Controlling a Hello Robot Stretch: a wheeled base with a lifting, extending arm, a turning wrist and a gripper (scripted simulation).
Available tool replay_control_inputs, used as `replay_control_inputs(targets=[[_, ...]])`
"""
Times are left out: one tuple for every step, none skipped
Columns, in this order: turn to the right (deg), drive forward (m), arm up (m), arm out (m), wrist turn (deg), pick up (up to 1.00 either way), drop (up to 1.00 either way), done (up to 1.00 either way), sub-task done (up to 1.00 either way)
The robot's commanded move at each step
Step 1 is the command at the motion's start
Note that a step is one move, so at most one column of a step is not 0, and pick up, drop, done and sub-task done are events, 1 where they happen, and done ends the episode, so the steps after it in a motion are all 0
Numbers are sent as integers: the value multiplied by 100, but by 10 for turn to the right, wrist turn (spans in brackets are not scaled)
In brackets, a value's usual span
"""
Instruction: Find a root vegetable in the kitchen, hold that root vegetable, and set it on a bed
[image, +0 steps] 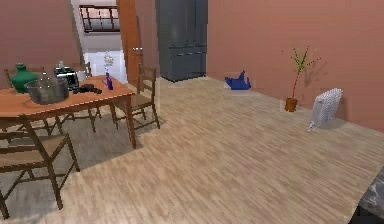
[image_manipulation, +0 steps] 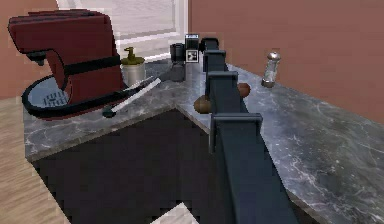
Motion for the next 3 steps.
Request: replay_control_inputs(targets=[[0,0,0,0,450,0,0,0,0],[0,0,0,0,450,0,0,0,0],[0,0,0,0,210,0,0,0,0]])
